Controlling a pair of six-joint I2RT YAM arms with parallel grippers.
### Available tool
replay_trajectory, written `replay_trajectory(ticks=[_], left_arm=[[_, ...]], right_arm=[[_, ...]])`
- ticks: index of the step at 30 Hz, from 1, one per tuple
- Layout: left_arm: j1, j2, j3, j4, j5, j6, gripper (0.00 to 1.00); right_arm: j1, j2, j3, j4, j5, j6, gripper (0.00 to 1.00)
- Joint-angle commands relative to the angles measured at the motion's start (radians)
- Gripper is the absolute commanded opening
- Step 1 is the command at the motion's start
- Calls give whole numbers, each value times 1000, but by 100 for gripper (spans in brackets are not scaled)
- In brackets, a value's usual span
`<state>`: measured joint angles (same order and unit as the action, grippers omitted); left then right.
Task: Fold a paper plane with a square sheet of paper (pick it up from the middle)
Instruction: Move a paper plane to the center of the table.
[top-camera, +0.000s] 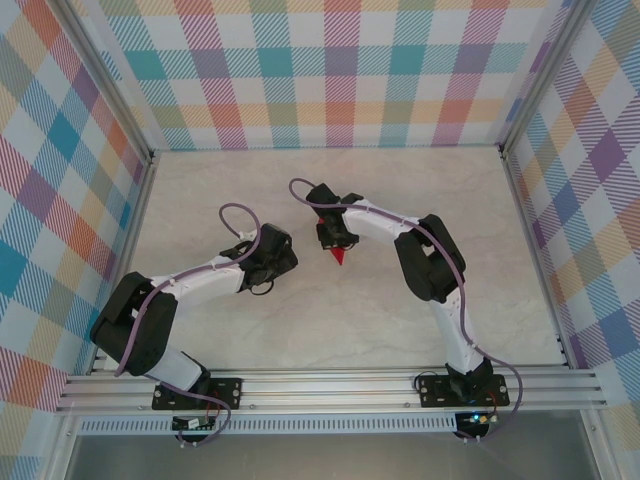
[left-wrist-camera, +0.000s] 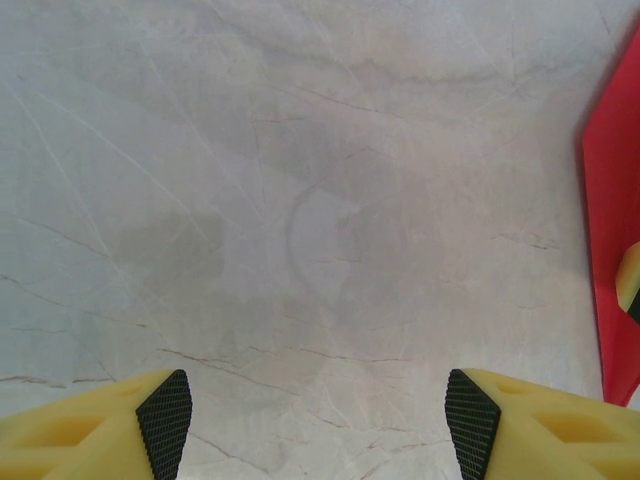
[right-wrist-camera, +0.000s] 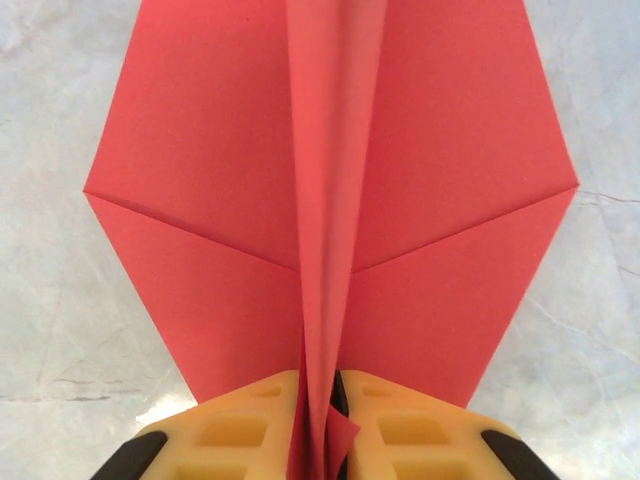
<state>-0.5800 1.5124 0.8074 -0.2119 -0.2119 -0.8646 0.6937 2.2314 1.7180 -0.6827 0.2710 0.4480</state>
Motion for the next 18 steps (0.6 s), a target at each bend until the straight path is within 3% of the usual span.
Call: replay_trajectory(ticks=[1, 5, 10, 18], left_arm=[[5, -25, -4, -24, -27, -1, 71], [5, -36, 4, -45, -38, 4, 71], [6, -67, 37, -130, -88, 31, 71], [29, -181, 105, -275, -231, 129, 78]], right_arm=[[-1, 41, 27, -46, -30, 0, 17], [-2, -14, 57, -72, -18, -5, 20], [-2, -140, 80, -94, -17, -6, 34], [-29, -412, -47, -47, 27, 0, 75]])
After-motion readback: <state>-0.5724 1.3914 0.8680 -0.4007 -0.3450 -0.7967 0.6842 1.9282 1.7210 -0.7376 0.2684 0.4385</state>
